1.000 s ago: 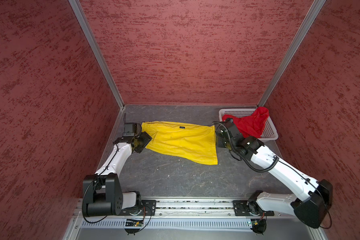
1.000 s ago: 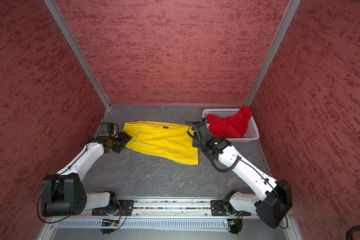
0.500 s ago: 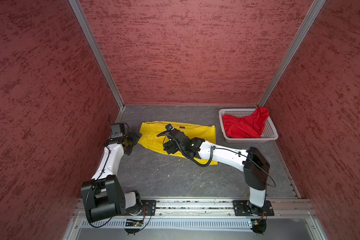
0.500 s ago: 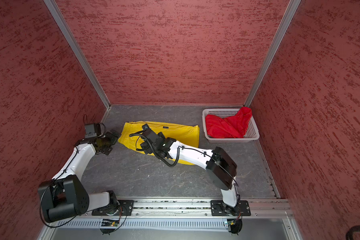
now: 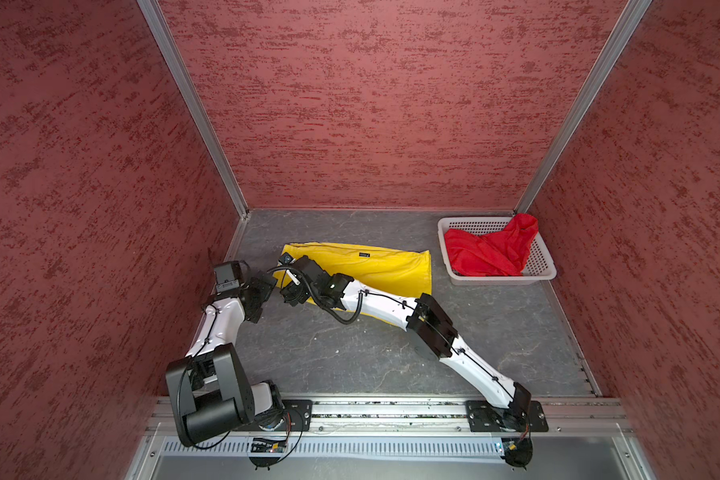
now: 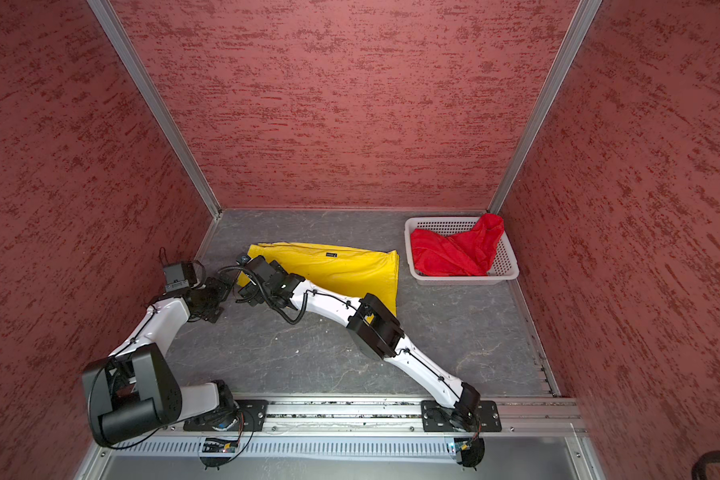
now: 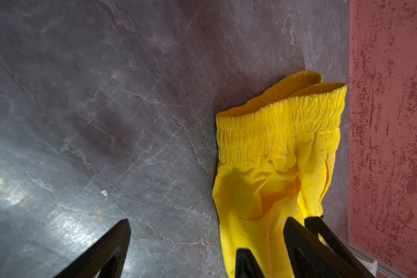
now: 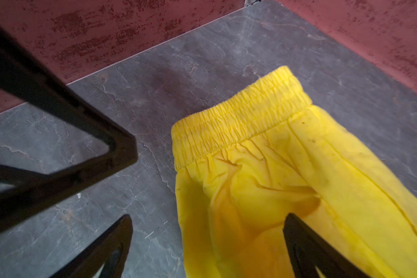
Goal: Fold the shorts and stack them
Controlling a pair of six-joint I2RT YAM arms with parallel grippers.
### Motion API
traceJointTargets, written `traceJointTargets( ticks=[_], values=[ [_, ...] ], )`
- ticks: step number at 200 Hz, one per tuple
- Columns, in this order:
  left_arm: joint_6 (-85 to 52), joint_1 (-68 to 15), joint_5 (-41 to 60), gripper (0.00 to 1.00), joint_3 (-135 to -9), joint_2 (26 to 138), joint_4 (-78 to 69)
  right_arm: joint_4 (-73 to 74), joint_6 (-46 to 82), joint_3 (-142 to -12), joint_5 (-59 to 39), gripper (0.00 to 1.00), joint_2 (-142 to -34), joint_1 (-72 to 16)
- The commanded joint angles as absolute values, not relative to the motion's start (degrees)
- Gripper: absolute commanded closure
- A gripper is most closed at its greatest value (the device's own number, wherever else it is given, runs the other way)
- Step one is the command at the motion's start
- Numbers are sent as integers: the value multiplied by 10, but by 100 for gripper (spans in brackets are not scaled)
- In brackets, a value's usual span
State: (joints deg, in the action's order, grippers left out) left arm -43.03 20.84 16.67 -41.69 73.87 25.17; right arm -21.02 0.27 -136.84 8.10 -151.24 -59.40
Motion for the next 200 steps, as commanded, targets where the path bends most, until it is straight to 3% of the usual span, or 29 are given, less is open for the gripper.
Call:
traceJointTargets(
  ticks=[1,53,66,87,97,118,169,200],
  values=[
    [-441,211,170,0,-413,740,217,-226,22,-1419,45,2,-1543,-582],
    [-443,211,166,1,-410,748,218,-216,116,-1431,-24,2,-1582,-544],
    [-443,211,166,1,-412,751,216,-228,126,-1430,-36,12,-1588,-540],
    [-441,211,169,0,-414,758,213,-264,135,-1421,-48,39,-1589,-536],
    [-441,211,171,0,-412,761,211,-282,136,-1409,-53,43,-1583,-536],
    [-444,211,180,0,-407,767,202,-287,140,-1327,-48,39,-1538,-537],
    [-441,206,188,0,-394,763,191,-180,182,-932,-23,37,-1301,-533],
    [-440,194,192,0,-388,763,187,-178,185,-869,-2,28,-1227,-536]
  ],
)
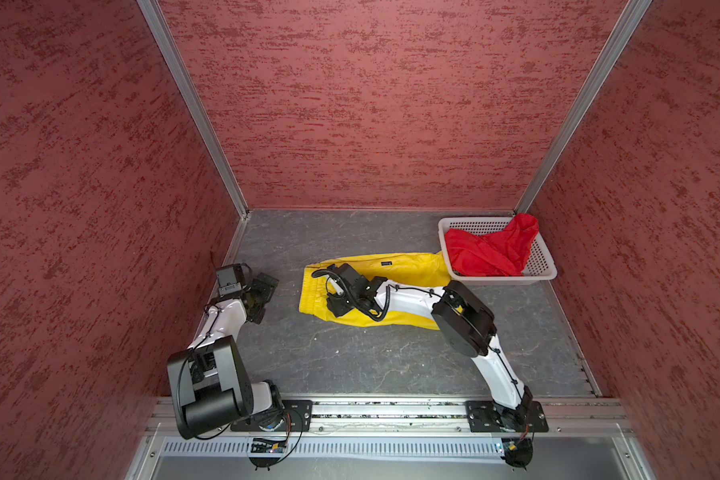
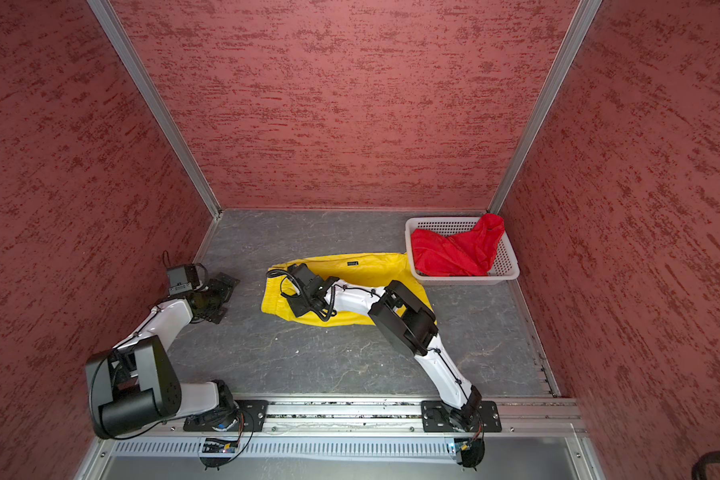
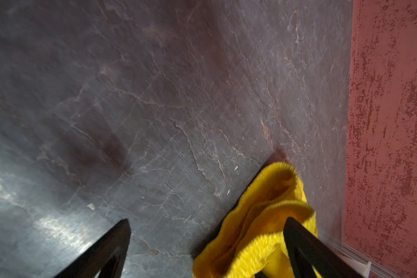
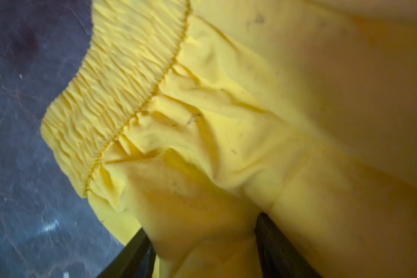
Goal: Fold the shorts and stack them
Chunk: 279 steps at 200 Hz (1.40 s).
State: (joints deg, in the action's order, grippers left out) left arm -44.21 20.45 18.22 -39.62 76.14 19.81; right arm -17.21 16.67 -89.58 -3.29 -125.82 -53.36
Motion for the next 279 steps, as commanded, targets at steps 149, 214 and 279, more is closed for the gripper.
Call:
traceJointTargets(
  ticks=[149,214,279],
  values=[
    [-439,150,214,0,-383,804,159,-216,-18,-1045,97,2,-1332,-627],
    [-452,123,223,0,-369,832,105,-219,55,-1055,53,19,-1379,-622],
    [-511,74,255,0,-318,843,1,-77,142,-942,-29,82,-1322,-590]
  ],
)
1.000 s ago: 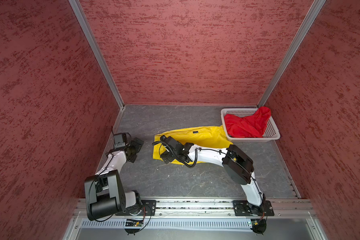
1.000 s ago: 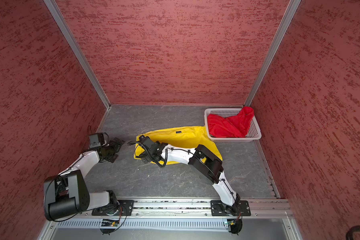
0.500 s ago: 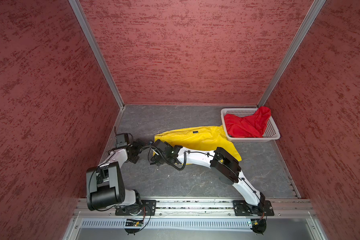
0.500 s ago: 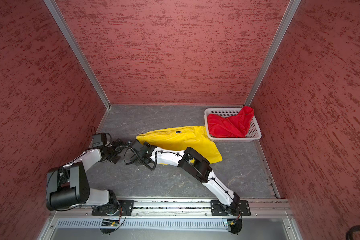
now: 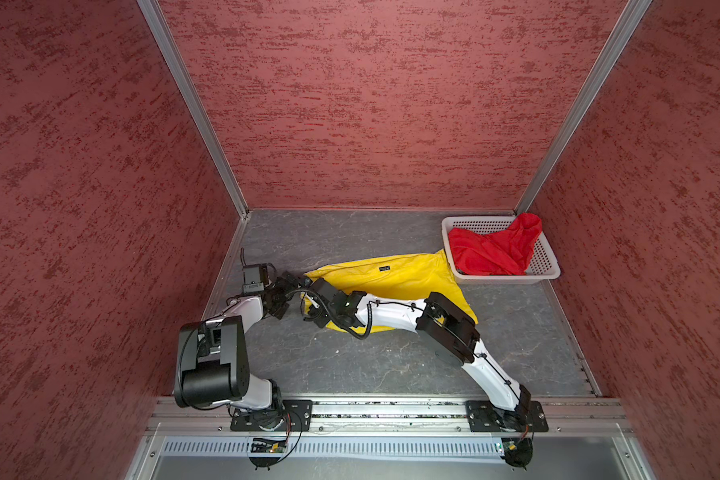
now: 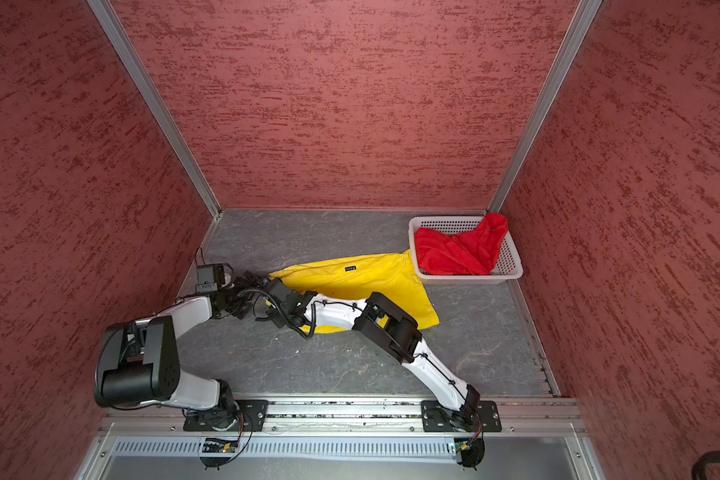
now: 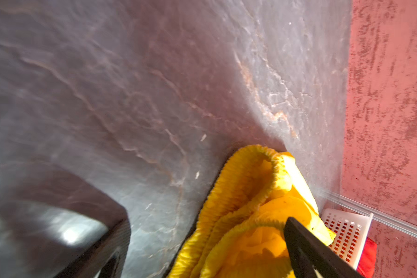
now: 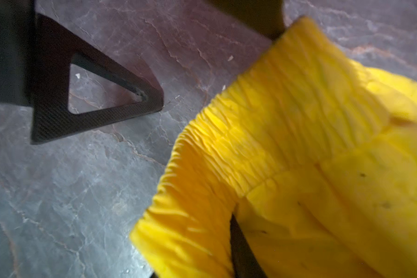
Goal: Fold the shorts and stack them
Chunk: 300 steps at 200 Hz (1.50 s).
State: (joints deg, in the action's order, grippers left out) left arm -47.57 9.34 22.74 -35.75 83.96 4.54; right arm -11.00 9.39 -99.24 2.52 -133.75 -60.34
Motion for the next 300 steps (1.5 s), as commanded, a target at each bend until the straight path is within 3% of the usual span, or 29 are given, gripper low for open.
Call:
traceJointTargets(
  ticks=[1,24,35,57,83,124,186,226,246,268,300],
  values=[
    [-513,73,255,0,-315,842,-1,-75,142,-940,-29,82,-1320,-590],
    [-554,57,256,0,-280,816,-38,-36,166,-896,-47,81,-1285,-580],
    [-558,45,245,1,-276,800,-31,-20,180,-879,-62,74,-1273,-573],
    [-543,35,227,1,-296,766,20,-14,194,-860,-38,30,-1261,-569],
    [-516,39,207,0,-324,725,81,-38,190,-847,22,9,-1240,-572],
    [-500,77,211,0,-336,689,115,-79,78,-820,135,1,-1194,-604],
    [-476,109,210,0,-355,670,154,-144,-69,-906,189,2,-1258,-639],
    [-482,112,205,0,-337,658,147,-181,-107,-967,158,13,-1310,-650],
    [-482,112,209,0,-335,662,140,-189,-117,-987,148,25,-1337,-650],
    [-474,111,211,0,-347,666,151,-209,-107,-1011,150,51,-1362,-650],
    [-475,75,175,0,-340,668,149,-165,-83,-975,171,76,-1351,-650]
  ],
)
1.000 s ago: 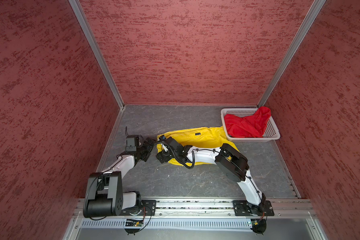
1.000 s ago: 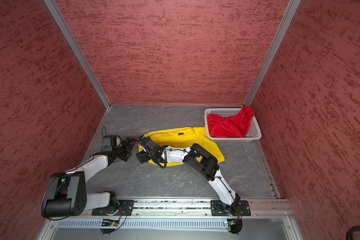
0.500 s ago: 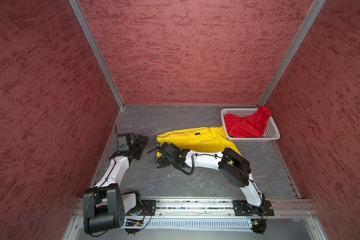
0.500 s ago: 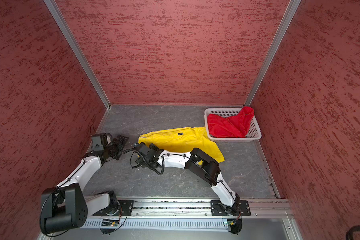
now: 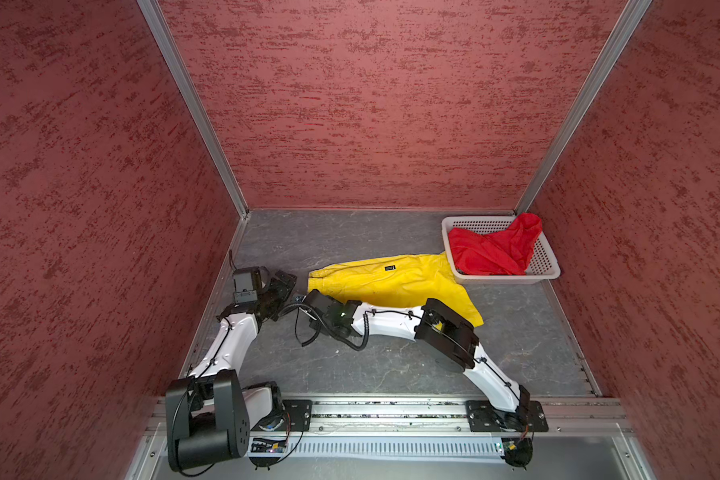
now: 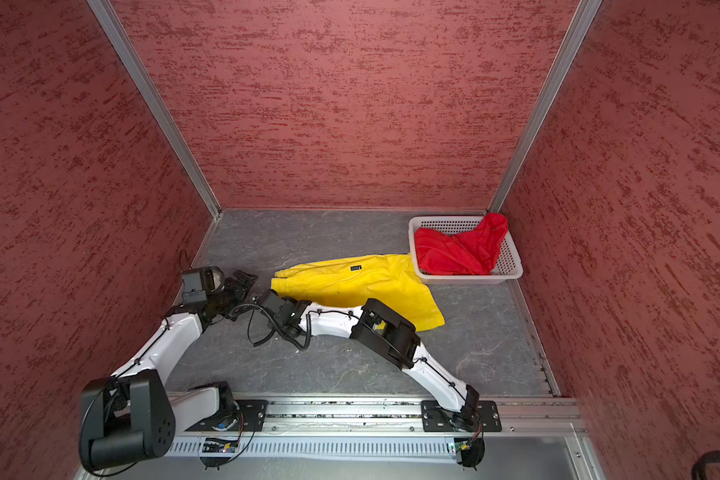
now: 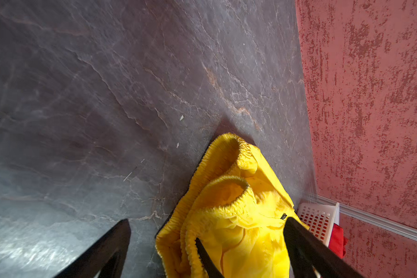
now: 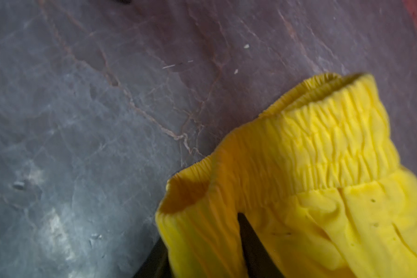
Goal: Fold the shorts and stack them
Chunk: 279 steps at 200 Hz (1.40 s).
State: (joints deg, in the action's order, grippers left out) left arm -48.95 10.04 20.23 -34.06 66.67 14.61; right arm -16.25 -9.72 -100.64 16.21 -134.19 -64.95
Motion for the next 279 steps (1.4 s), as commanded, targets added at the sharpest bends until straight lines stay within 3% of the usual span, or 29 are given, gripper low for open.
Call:
traceJointTargets(
  ticks=[1,18,45,184,235,279],
  values=[
    [-475,73,174,0,-340,669,149,-162,-82,-973,172,76,-1350,-650],
    [-479,56,187,0,-335,693,138,-116,-52,-931,170,91,-1322,-646],
    [-508,36,203,0,-299,712,97,-55,-6,-883,160,99,-1273,-637],
    [-607,-97,219,0,-286,840,-38,36,67,-853,98,99,-1219,-607],
    [-535,8,222,0,-284,704,92,35,93,-847,87,100,-1216,-583],
    [-544,46,268,0,-260,639,49,56,131,-818,50,100,-1204,-553]
  ],
)
